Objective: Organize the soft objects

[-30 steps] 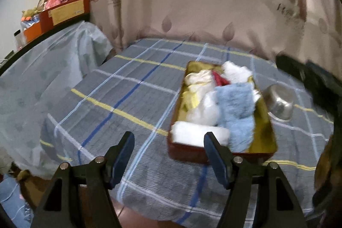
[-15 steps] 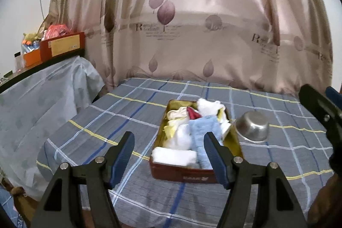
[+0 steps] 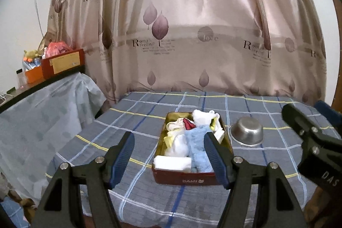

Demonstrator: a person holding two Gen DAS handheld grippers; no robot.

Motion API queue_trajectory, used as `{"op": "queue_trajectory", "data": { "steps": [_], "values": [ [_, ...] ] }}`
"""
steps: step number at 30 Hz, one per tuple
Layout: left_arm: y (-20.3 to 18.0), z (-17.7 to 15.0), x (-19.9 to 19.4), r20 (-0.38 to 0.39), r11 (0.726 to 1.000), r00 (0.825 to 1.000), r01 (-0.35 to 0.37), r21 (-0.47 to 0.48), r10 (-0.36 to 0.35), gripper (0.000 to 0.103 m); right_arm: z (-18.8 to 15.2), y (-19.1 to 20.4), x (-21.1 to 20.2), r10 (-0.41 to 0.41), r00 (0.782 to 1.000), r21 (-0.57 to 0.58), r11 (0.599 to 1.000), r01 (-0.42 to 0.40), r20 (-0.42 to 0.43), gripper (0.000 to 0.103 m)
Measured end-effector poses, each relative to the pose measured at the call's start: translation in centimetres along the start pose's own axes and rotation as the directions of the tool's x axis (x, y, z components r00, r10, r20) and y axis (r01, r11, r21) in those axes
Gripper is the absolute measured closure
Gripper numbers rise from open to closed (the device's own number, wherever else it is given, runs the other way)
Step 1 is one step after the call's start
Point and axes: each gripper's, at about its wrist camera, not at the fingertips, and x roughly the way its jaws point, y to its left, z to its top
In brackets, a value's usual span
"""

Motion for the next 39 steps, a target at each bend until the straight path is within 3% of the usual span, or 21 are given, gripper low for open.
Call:
{"op": "queue_trajectory", "data": {
  "steps": [9, 16, 21, 24, 27, 35, 39],
  "values": [
    [1.2, -0.8, 0.6, -0.070, 0.999, 0.997, -0.020, -0.047, 0.017, 0.034, -1.6, 0.4, 0.8, -0.028, 0.995, -0.035, 0.999, 0.025, -0.097, 0.001],
    [1.3, -0.8, 0.8, -0.095, 0.999, 0.995, -0.038, -0.033, 0.035, 0.034, -1.8, 1.0, 0.0, -0.018, 0.997, -0.068, 0.998, 0.012, -0.080, 0.001],
    [1.2, -0.2, -1.1, -0.022, 0.997, 0.997, -0.074, -0.024, 0.073, 0.033, -1.3, 0.9, -0.4, 0.000, 0.997, -0.051, 0.999, -0.004, -0.074, 0.001],
    [0.8, 0.1, -2.4, 0.021, 0.995, 0.995, -0.095, -0.005, 0.095, 0.021, -1.1, 0.8, -0.6, 0.002, 0.998, -0.043, 0.999, -0.005, -0.069, 0.001],
    [0.5, 0.2, -3.0, 0.035, 0.998, 0.998, -0.058, -0.001, 0.058, 0.021, -0.9, 0.8, -0.8, 0.006, 0.998, -0.035, 0.999, -0.008, -0.063, 0.001],
    [0.5, 0.2, -2.2, -0.028, 1.000, 1.000, 0.012, -0.021, -0.012, 0.021, -0.9, 0.8, -1.0, 0.003, 0.998, -0.021, 1.000, -0.004, -0.062, 0.001],
    [0.5, 0.0, -2.0, -0.036, 1.000, 0.999, 0.006, -0.017, -0.006, 0.021, -0.9, 0.9, -1.1, 0.003, 0.998, -0.023, 1.000, -0.004, -0.057, 0.001]
  ]
}}
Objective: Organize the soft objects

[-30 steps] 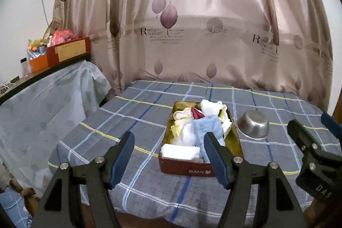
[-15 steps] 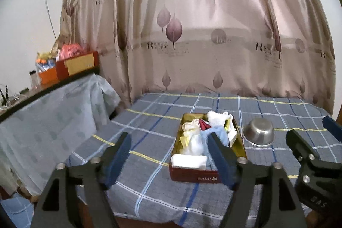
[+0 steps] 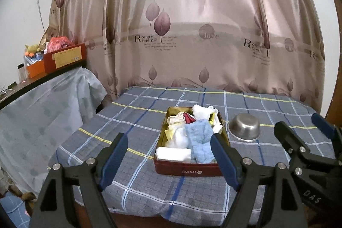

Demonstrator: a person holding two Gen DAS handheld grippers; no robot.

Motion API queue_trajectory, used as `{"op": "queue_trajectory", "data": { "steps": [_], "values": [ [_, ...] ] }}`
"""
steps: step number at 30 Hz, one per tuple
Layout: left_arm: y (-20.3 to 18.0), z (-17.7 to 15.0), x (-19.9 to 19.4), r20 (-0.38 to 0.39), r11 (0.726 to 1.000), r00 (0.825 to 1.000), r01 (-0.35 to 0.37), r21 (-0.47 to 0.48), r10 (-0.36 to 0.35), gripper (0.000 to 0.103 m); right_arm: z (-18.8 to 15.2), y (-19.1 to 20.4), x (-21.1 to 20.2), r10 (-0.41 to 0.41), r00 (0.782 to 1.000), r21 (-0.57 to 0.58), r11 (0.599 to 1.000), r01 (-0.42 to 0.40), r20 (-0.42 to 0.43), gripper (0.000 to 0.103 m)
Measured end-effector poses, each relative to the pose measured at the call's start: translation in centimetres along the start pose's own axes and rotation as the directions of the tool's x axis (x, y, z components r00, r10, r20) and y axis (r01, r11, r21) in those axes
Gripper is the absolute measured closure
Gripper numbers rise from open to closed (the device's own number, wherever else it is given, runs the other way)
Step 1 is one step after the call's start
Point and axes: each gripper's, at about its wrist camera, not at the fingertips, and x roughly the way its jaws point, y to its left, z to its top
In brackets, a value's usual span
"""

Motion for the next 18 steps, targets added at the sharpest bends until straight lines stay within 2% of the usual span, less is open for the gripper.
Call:
{"op": "queue_trajectory", "data": {
  "steps": [6, 18],
  "values": [
    [-0.1, -0.4, 0.9, -0.029, 1.000, 1.000, -0.003, 0.011, 0.003, 0.021, -0.1, -0.1, 0.4, 0.003, 1.000, 0.002, 1.000, -0.003, -0.019, 0.001],
    [-0.3, -0.7, 1.3, -0.037, 0.999, 0.999, -0.017, 0.033, 0.018, 0.021, -0.5, -0.4, 1.5, -0.023, 0.997, 0.007, 1.000, 0.023, -0.068, 0.001]
  ]
}}
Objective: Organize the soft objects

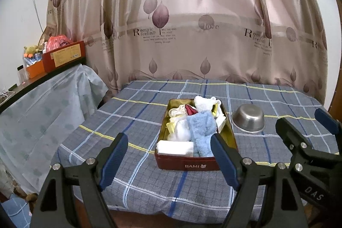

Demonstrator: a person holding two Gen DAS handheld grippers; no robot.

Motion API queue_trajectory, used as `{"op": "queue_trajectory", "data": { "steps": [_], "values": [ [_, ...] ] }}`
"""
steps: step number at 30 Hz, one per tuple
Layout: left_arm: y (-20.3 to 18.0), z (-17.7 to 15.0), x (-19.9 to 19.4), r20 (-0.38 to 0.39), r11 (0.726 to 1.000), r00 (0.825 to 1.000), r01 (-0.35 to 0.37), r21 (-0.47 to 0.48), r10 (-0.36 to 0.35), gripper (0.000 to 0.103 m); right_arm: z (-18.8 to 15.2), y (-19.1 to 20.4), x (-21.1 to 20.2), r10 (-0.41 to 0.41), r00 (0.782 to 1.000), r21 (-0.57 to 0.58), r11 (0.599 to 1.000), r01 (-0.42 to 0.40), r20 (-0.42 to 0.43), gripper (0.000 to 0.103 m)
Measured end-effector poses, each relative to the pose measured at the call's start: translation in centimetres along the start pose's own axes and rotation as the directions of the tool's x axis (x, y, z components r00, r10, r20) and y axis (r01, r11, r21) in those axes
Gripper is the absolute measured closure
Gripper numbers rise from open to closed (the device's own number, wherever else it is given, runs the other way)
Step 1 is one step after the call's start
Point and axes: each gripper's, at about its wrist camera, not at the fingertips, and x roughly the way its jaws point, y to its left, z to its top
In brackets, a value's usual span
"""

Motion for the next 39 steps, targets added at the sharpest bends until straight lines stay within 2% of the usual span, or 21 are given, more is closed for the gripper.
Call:
{"op": "queue_trajectory", "data": {
  "steps": [7, 13, 23, 39],
  "values": [
    [-0.5, -0.2, 0.4, -0.006, 1.000, 1.000, -0.012, 0.022, 0.012, 0.021, -0.1, -0.2, 0.1, 0.000, 1.000, 0.007, 1.000, 0.000, -0.004, 0.001],
    [0.3, -0.1, 0.4, -0.006, 0.999, 1.000, 0.026, -0.024, -0.027, 0.021, -0.1, -0.1, 0.2, 0.001, 1.000, 0.007, 1.000, -0.001, -0.006, 0.001],
    [0.2, -0.3, 0.6, -0.016, 1.000, 1.000, 0.001, -0.028, -0.001, 0.021, -0.4, -0.1, 0.2, 0.008, 1.000, 0.002, 1.000, -0.008, -0.009, 0.001],
    [1.2, -0.7, 2.5, -0.111, 0.997, 0.994, 0.015, -0.071, -0.023, 0.021, -0.7, 0.4, 0.2, 0.023, 1.000, -0.005, 1.000, -0.023, -0.018, 0.001]
  ]
}}
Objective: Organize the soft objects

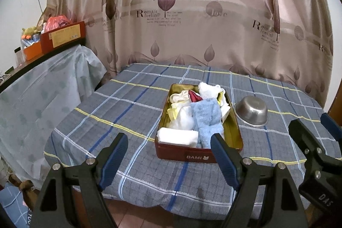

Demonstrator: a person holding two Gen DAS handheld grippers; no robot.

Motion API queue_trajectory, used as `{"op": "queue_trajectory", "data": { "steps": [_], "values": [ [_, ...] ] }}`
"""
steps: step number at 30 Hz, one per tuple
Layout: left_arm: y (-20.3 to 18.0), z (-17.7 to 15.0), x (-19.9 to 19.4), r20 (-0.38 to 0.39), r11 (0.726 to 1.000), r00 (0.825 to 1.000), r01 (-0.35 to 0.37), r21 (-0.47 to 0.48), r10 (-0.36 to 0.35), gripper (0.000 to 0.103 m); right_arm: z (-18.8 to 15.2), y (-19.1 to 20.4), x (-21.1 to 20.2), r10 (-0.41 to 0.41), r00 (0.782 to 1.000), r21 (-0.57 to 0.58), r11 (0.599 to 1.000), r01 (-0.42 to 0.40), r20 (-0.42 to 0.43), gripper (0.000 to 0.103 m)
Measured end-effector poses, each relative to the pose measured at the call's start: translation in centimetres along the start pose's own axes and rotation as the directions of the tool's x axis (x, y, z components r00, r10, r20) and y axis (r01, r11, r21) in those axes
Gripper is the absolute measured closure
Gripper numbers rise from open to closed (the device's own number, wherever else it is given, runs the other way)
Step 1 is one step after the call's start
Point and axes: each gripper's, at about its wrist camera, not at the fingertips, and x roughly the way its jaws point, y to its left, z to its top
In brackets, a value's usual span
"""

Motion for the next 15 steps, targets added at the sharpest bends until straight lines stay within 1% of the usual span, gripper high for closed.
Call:
{"op": "queue_trajectory", "data": {
  "steps": [8, 15],
  "values": [
    [-0.41, -0.15, 0.18, 0.001, 0.999, 1.000, -0.018, 0.029, 0.017, 0.021, -0.05, 0.04, -0.02, 0.000, 1.000, 0.000, 1.000, 0.000, -0.003, 0.001],
    [-0.68, -0.19, 0.34, -0.009, 0.999, 1.000, -0.011, 0.038, 0.011, 0.021, -0.09, -0.01, -0.04, 0.001, 1.000, 0.000, 1.000, -0.001, -0.003, 0.001]
  ]
}}
